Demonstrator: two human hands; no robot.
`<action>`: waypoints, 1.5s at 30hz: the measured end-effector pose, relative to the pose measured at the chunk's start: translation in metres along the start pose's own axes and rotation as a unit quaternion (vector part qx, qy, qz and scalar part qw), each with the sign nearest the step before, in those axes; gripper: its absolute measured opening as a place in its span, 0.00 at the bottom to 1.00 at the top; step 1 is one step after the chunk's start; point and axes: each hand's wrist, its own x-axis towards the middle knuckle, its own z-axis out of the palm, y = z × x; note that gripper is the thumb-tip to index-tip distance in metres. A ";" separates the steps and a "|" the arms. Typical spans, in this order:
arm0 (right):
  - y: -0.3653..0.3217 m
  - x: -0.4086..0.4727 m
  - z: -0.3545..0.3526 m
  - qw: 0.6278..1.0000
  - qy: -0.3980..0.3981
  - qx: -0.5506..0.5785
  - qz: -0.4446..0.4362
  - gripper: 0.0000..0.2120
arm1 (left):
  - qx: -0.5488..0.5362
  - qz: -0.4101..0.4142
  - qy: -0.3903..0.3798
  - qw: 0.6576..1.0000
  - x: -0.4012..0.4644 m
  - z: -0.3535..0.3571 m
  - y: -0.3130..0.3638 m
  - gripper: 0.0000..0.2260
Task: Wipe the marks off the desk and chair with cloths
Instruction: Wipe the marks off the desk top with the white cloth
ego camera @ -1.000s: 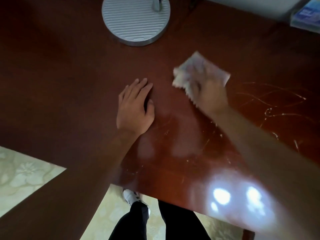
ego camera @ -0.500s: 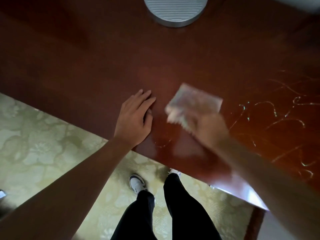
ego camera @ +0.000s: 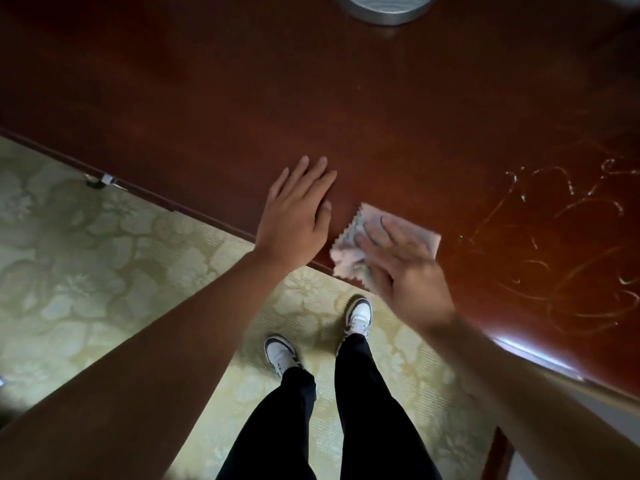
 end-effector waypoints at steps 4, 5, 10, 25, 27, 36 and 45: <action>0.049 0.068 -0.023 0.988 0.046 -0.007 0.144 0.20 | 0.009 0.018 0.005 1.000 -0.003 0.000 -0.003 0.20; 0.055 0.081 -0.025 0.986 0.058 -0.010 0.159 0.20 | 0.014 0.021 0.006 1.000 -0.004 0.001 -0.004 0.20; -0.016 0.034 0.011 0.992 0.047 0.025 0.114 0.19 | 0.027 0.025 -0.002 0.999 -0.006 0.003 -0.007 0.21; 0.083 0.102 -0.034 0.980 0.045 0.018 0.192 0.20 | 0.031 -0.060 0.019 0.998 0.001 0.014 0.019 0.20; 0.056 0.073 -0.021 0.986 0.025 0.029 0.164 0.20 | 0.045 -0.081 0.028 0.995 0.005 0.018 0.025 0.20; 0.109 0.075 -0.055 0.996 -0.032 -0.016 0.076 0.16 | 0.062 -0.142 0.044 0.987 0.046 0.044 0.077 0.21; 0.102 0.031 -0.046 0.997 0.006 0.072 -0.012 0.17 | 0.067 -0.184 0.081 0.977 0.065 0.066 0.103 0.20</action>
